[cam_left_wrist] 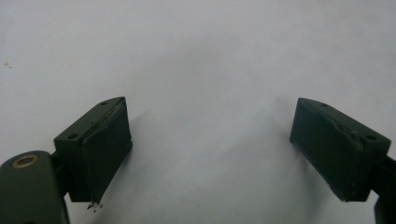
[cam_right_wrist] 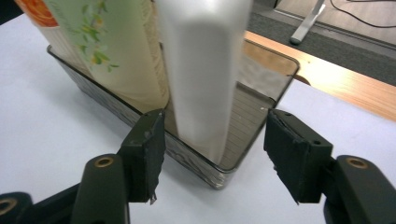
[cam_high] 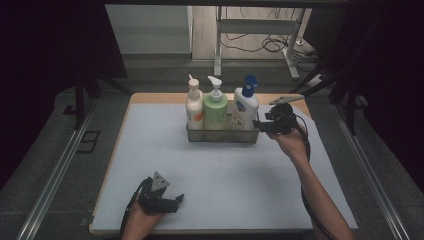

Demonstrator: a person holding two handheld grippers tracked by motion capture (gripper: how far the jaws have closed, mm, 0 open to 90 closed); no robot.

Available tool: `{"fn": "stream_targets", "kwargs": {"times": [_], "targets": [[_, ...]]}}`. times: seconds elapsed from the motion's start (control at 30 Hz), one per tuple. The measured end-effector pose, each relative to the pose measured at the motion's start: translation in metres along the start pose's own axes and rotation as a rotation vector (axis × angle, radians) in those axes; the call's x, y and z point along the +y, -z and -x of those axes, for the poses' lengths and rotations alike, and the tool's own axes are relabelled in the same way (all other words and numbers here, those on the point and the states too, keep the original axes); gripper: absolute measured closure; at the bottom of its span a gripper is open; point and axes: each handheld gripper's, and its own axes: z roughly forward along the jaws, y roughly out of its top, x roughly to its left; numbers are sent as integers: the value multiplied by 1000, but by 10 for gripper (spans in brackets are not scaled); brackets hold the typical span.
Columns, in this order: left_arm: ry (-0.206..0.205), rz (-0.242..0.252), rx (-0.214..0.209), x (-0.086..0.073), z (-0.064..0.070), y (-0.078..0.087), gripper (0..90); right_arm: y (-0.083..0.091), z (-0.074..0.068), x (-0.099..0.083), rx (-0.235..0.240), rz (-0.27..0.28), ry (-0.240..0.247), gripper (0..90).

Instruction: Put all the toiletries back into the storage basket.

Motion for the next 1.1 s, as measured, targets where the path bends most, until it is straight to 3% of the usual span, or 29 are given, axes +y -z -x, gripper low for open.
{"fn": "stream_targets", "kwargs": {"times": [0.27,0.63,0.9,1.1], "targets": [[0,0,0,0,0,0,121,2,12,-5,-23,3,-17,585],[0,0,0,0,0,0,121,-17,22,-7,-31,-9,-52,813],[0,1,0,0,0,0,121,-32,25,-2,-49,-33,-53,887],[-2,-1,0,0,0,0,121,-44,27,0,-45,-34,-62,894]]}}
